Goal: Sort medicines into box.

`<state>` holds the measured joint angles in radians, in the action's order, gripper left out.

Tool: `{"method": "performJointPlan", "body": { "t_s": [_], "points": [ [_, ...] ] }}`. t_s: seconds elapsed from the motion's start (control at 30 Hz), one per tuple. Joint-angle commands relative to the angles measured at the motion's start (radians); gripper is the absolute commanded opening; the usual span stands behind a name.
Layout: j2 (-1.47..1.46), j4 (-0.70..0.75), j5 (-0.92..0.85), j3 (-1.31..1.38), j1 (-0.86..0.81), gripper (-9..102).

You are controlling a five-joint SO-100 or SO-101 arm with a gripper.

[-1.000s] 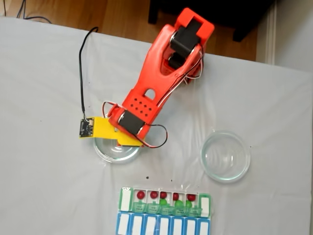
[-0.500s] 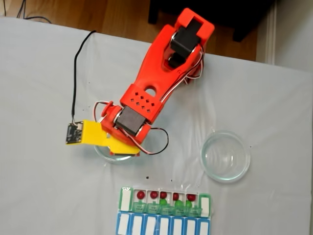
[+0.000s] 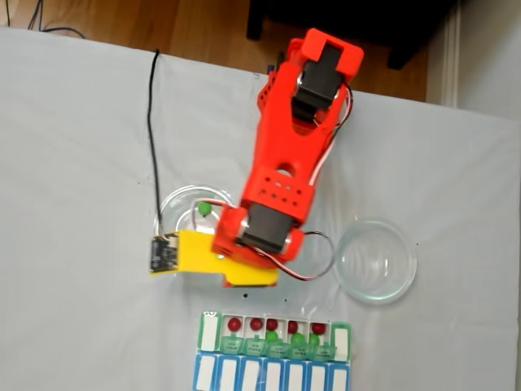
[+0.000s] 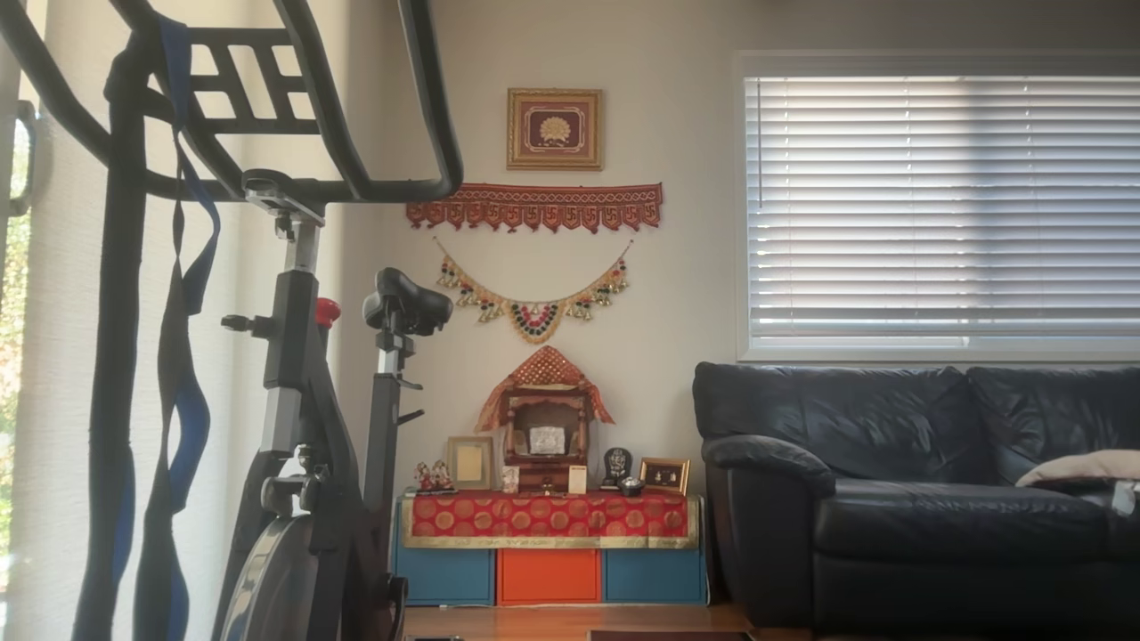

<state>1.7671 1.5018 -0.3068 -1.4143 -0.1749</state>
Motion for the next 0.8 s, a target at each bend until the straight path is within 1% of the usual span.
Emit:
{"method": "performJointPlan", "body": {
  "t_s": [0.0,0.23,0.4,0.63,0.77],
  "points": [
    [-0.006,-0.061,0.043,0.032,0.04,1],
    [-0.058,-0.163,0.123,0.043,0.052,1],
    [-0.147,-0.16,0.135,0.127,0.063,1],
    [-0.268,-0.1,0.161,0.293,0.084,1],
    [-0.29,-0.109,0.175,0.324,0.098,1]
  ]
}}
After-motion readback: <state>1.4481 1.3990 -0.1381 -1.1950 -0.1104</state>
